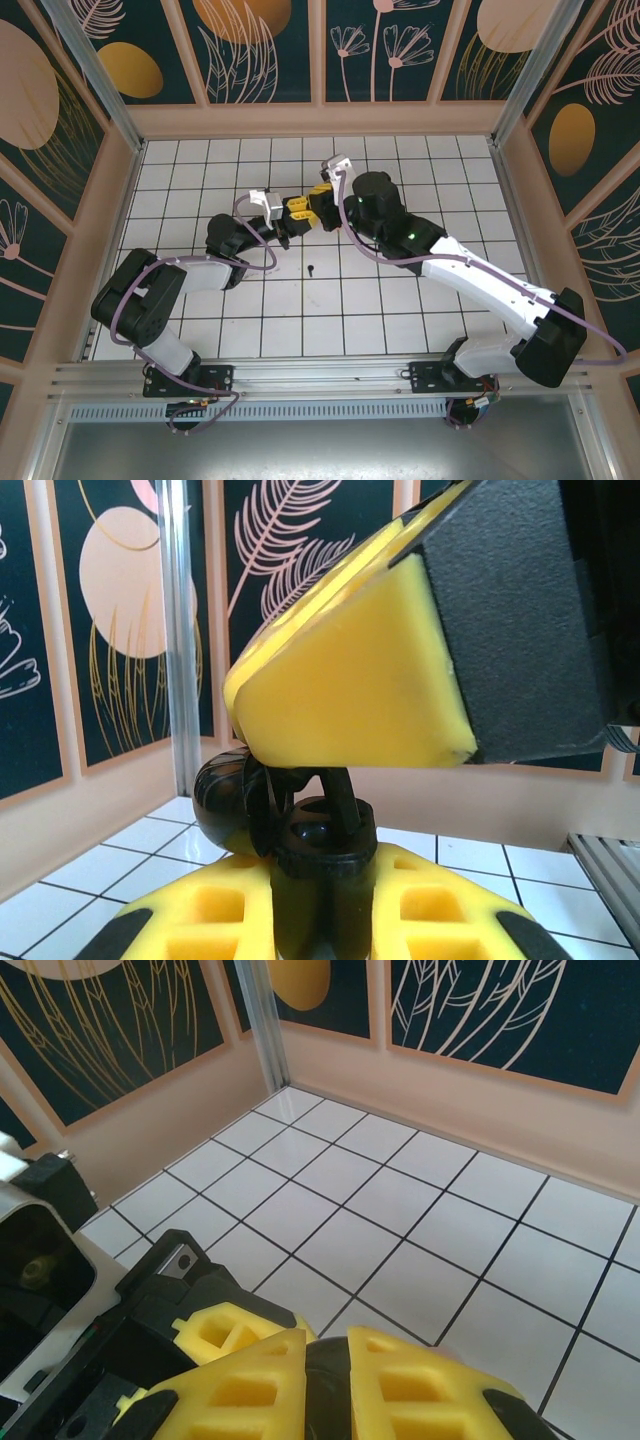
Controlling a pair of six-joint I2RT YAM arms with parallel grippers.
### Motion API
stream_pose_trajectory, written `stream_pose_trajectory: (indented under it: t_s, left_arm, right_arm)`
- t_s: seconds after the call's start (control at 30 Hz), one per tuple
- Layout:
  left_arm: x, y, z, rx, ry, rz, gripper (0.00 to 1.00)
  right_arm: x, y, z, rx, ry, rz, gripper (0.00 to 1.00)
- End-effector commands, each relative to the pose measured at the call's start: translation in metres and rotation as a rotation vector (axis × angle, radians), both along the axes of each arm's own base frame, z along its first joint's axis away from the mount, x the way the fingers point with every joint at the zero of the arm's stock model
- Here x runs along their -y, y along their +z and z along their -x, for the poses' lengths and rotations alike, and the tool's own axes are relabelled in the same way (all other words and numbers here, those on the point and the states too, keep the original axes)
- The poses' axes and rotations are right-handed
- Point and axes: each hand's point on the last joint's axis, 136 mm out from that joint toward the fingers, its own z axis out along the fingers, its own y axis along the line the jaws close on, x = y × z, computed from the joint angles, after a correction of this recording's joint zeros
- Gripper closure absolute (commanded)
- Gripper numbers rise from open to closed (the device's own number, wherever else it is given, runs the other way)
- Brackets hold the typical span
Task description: Insert wireless bluetooth earbuds into charging case
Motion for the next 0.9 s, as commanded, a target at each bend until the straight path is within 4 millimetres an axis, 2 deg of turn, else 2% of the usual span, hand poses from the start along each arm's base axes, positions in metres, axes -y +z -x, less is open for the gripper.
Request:
stream_pose_trajectory:
  t_s: [0.0, 0.2, 0.37, 0.5, 0.87]
  left_arm:
    - [-0.001, 0.033, 0.007, 0.082, -0.012, 0.055, 1.00]
    - [-0.001, 0.034, 0.004, 0.072, -0.006, 0.058, 1.00]
    - [-0.002, 0.034, 0.004, 0.067, 0.005, 0.061, 1.00]
    - [-0.003, 0.032, 0.003, 0.056, 0.008, 0.060, 1.00]
    - [-0.005, 0.025, 0.004, 0.031, 0.014, 0.061, 1.00]
  right_arm:
    - [-0.013, -0.022, 0.020, -0.034, 0.096, 0.047, 0.85]
    - [-0.019, -0.036, 0.025, -0.053, 0.110, 0.092, 0.84]
    - [-0.012, -0.030, 0.018, -0.043, 0.057, 0.089, 0.77]
    - [-0.007, -0.011, 0.011, -0.027, -0.001, 0.052, 0.67]
    - [0.000, 0.060, -0.001, 0.006, -0.099, -0.098, 0.35]
